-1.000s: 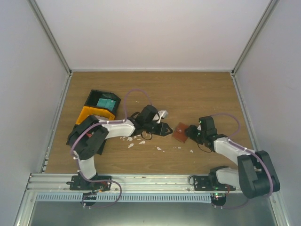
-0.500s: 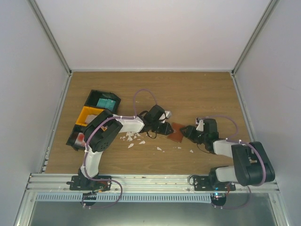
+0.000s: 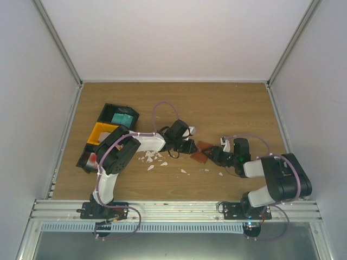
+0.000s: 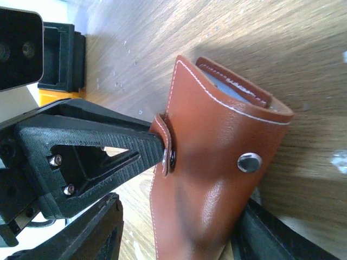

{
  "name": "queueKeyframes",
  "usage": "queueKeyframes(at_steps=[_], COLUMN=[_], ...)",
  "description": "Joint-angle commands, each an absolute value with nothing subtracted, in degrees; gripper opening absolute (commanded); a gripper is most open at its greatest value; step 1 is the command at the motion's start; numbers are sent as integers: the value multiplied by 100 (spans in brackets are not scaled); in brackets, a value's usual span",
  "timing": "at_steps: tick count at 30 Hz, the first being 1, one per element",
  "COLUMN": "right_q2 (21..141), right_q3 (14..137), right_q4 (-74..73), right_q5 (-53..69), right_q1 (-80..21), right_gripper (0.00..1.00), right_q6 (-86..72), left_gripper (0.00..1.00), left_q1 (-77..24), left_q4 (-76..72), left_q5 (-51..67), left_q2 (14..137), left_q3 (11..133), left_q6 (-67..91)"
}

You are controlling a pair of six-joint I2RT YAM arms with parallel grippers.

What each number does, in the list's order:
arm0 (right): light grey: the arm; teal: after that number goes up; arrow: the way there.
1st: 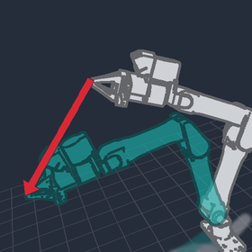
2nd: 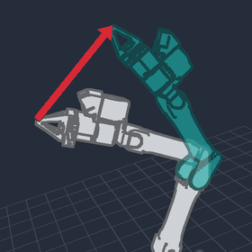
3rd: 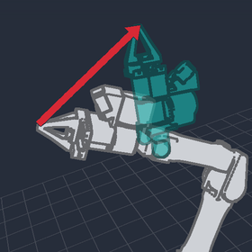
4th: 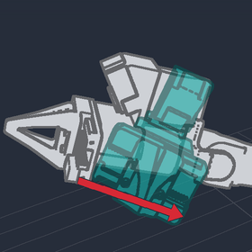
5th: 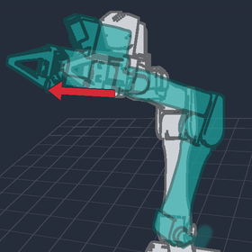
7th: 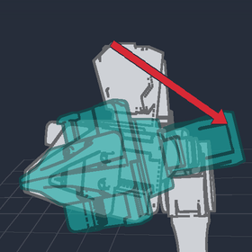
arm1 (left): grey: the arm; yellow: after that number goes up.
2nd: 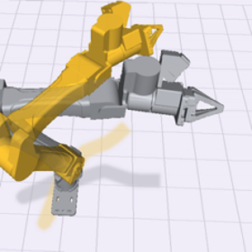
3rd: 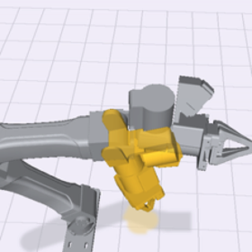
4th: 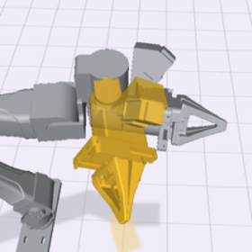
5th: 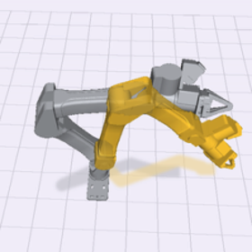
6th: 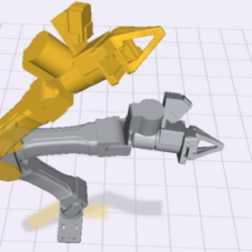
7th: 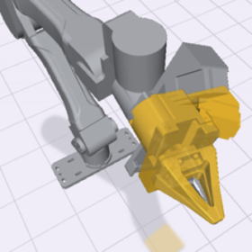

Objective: Put the credit cards into the card holder
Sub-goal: Open the card holder at the center of the board.

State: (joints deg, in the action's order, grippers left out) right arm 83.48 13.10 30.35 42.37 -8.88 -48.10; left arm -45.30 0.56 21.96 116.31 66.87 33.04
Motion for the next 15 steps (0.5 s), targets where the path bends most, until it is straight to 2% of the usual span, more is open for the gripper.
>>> queueKeyframes(at_steps=[1,5,9,13,15], right_q2=[8580,8628,8433,8100,7892], right_q3=[1314,1324,1341,1557,1750], right_q4=[3954,4011,3691,2898,2292], right_q5=[4790,4500,4188,3930,3729], right_q1=[-1096,-1157,-1190,-1244,-1308], right_gripper=[52,41,24,2,0], right_q6=[-5071,-5177,-5146,-4893,-4749], left_gripper=[13,13,13,16,22], left_q1=[-4484,-4427,-4378,-4359,-4359], left_q4=[296,273,118,17,-126], left_q5=[2066,2118,2161,2306,2341], left_q2=[11925,11895,11763,11558,11333], left_q3=[6460,6430,6335,6266,6214], left_q6=[3315,3299,3277,3145,3083])
